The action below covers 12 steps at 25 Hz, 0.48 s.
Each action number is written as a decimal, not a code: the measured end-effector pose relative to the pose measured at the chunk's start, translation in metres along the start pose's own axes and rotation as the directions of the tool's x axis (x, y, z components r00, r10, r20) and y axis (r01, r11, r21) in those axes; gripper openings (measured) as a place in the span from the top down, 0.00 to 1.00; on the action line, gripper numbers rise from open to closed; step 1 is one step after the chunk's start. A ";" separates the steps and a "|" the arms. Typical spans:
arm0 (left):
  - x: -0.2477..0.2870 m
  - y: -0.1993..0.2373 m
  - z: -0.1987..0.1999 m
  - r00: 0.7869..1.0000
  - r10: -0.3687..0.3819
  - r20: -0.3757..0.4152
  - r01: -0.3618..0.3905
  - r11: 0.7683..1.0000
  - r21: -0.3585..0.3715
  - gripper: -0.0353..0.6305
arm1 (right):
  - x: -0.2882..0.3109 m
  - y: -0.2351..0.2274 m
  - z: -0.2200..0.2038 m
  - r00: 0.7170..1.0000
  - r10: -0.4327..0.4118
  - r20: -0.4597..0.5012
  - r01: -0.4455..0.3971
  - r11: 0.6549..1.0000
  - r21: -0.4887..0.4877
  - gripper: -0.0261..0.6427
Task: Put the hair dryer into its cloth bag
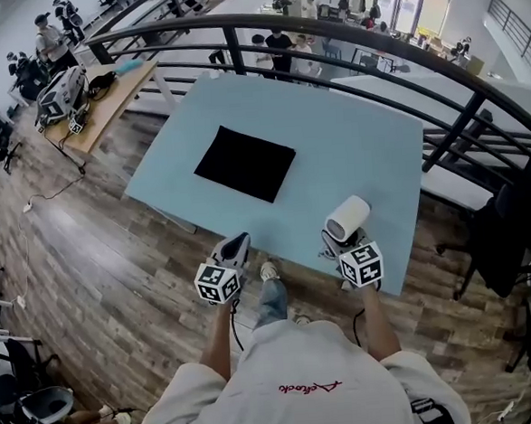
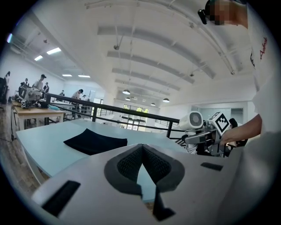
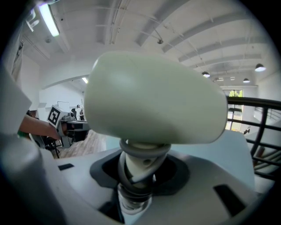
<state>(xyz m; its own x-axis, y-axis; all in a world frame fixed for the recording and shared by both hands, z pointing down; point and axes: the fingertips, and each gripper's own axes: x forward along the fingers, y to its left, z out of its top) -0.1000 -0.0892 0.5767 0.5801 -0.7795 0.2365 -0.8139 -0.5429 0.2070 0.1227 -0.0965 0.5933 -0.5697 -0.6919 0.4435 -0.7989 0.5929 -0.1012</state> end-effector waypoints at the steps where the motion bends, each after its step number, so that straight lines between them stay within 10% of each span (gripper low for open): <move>1: 0.005 0.005 -0.001 1.000 -0.001 -0.001 0.000 1.000 -0.006 0.94 | 0.006 -0.002 0.002 1.000 0.000 -0.003 0.000 1.000 -0.002 0.72; 12: 0.065 0.079 0.028 0.999 -0.034 0.009 0.034 0.999 -0.021 0.94 | 0.085 -0.025 0.045 0.999 -0.019 -0.031 0.018 1.000 -0.016 0.72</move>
<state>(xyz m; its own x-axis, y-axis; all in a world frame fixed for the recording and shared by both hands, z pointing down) -0.1279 -0.1915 0.5813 0.6070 -0.7634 0.2208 -0.7928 -0.5624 0.2349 0.0854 -0.1885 0.5933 -0.5485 -0.6895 0.4730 -0.8058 0.5869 -0.0788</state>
